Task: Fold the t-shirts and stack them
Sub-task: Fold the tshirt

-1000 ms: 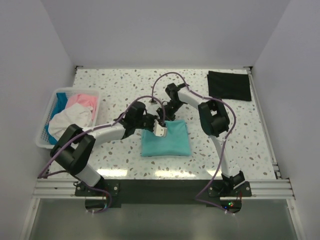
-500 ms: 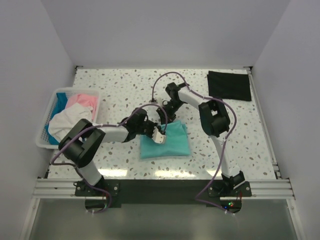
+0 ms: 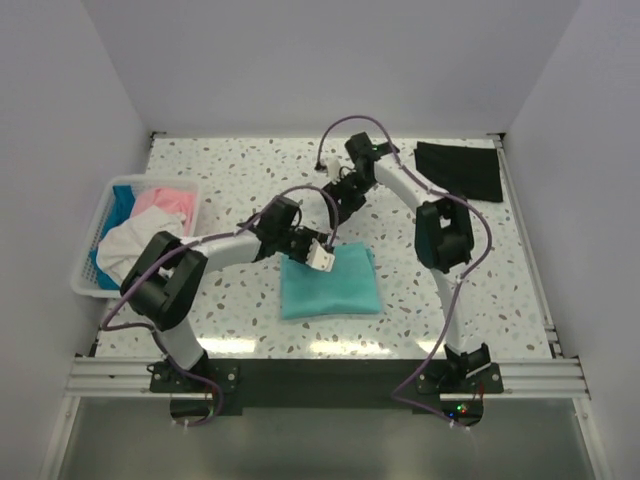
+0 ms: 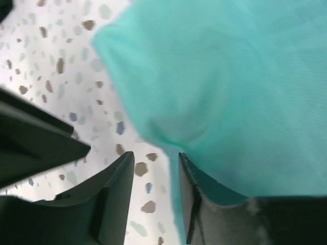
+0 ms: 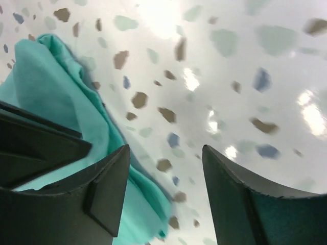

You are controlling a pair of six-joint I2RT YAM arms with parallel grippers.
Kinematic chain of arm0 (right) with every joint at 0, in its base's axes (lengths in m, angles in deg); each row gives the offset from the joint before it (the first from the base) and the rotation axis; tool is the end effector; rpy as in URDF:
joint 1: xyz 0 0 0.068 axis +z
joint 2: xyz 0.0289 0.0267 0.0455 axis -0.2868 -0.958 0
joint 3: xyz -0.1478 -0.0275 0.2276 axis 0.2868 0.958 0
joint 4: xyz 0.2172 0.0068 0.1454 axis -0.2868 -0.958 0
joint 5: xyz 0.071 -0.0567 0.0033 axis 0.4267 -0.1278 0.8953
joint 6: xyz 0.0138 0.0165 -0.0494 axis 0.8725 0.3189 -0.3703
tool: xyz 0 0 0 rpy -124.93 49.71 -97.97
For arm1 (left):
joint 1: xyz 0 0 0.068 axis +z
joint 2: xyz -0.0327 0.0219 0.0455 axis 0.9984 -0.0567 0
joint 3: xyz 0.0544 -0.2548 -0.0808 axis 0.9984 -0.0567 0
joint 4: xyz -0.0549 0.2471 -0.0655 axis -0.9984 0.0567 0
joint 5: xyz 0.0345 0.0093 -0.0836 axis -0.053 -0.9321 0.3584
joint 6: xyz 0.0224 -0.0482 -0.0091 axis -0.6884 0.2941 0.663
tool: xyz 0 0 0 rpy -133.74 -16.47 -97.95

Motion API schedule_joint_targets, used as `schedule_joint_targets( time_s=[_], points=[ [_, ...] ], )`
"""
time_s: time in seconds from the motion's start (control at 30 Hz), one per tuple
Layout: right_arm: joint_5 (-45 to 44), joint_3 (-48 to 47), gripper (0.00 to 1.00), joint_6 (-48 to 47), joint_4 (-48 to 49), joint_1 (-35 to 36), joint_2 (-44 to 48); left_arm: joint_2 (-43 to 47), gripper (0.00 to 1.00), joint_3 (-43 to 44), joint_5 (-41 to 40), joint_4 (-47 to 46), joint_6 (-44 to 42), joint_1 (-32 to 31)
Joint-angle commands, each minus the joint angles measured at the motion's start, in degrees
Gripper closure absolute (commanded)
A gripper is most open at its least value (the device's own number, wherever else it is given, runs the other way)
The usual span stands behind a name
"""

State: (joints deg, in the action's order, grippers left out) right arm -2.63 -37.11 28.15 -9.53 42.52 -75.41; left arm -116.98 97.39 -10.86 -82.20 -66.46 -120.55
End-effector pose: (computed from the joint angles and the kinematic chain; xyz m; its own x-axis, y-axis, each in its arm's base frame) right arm 0.4301 0.2288 0.1860 -0.6147 -0.6558 -0.4383 -0.7886 0.4992 0.3591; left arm 0.2701 -0.2047 0.1533 0.5515 0.5851 -0.5945 0.8210 -0.2544 0.5111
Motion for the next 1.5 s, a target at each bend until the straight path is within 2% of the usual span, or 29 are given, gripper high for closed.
schedule_joint_targets(
  time_s=[0.0, 0.1, 0.33, 0.37, 0.4, 0.5, 0.63, 0.9, 1.0, 1.03, 1.13, 1.2, 1.23, 1.27, 1.33, 1.37, 1.43, 1.47],
  points=[
    [0.1, -2.3, 0.36, -0.5, -4.1, -6.3, 6.9, 1.7, 0.53, 10.3, 8.9, 14.3, 5.9, 3.6],
    [4.0, 0.7, 0.36, -1.8, -6.7, -9.0, 11.2, 2.0, 0.49, 19.7, 11.8, 24.2, 13.4, 7.6],
    [11.7, 6.9, 0.35, -5.0, -11.5, -9.2, 14.4, -5.3, 0.45, 31.2, 14.4, 47.2, 26.7, 14.5],
    [12.1, 7.2, 0.33, -5.1, -12.0, -9.1, 13.6, -6.2, 0.40, 31.6, 15.0, 48.3, 28.2, 15.3],
    [12.0, 7.4, 0.32, -5.3, -12.5, -8.8, 13.3, -7.5, 0.33, 31.7, 15.3, 48.9, 31.5, 16.0],
    [10.4, 9.5, 0.28, -5.8, -11.1, -7.7, 12.4, -8.0, 0.23, 30.0, 13.9, 46.4, 38.1, 17.9],
    [7.5, 11.0, 0.28, -6.4, -9.0, -5.9, 10.8, -9.0, 0.23, 28.6, 10.4, 42.6, 42.2, 18.2],
    [3.3, 16.2, 0.31, -9.8, -7.9, -4.9, 10.5, -14.9, 0.28, 30.8, 7.4, 43.2, 44.6, 18.2],
    [3.1, 16.7, 0.39, -10.4, -8.1, -4.9, 10.7, -16.6, 0.30, 31.3, 5.9, 43.5, 45.3, 18.2],
    [3.4, 16.7, 0.45, -10.6, -8.4, -5.0, 10.7, -16.8, 0.30, 31.5, 5.8, 43.8, 45.4, 18.2],
    [3.8, 16.4, 0.56, -10.8, -9.2, -4.9, 10.7, -17.1, 0.34, 31.8, 6.5, 44.9, 44.9, 18.2],
    [4.1, 16.7, 0.63, -10.9, -9.1, -4.9, 11.5, -16.5, 0.43, 31.5, 7.1, 45.3, 44.4, 18.2],
    [4.3, 16.9, 0.69, -10.9, -9.1, -5.0, 11.9, -16.2, 0.48, 31.4, 7.2, 45.3, 44.3, 18.2],
    [4.5, 17.0, 0.74, -10.9, -9.3, -4.8, 12.3, -15.8, 0.57, 31.1, 7.2, 45.3, 44.1, 18.2],
    [4.5, 17.4, 0.85, -10.9, -9.9, -4.9, 13.8, -14.5, 0.64, 30.5, 7.5, 45.1, 44.0, 18.7],
    [4.3, 18.0, 0.89, -10.9, -9.9, -5.0, 14.5, -14.1, 0.74, 30.4, 7.6, 45.1, 43.7, 18.9],
    [3.4, 18.8, 1.00, -10.9, -9.9, -5.0, 16.4, -12.8, 0.82, 29.7, 7.6, 44.9, 43.6, 19.6],
    [3.1, 19.7, 1.00, -10.9, -9.9, -5.0, 16.9, -12.3, 0.89, 29.4, 7.6, 44.7, 43.5, 19.9]
  ],
)
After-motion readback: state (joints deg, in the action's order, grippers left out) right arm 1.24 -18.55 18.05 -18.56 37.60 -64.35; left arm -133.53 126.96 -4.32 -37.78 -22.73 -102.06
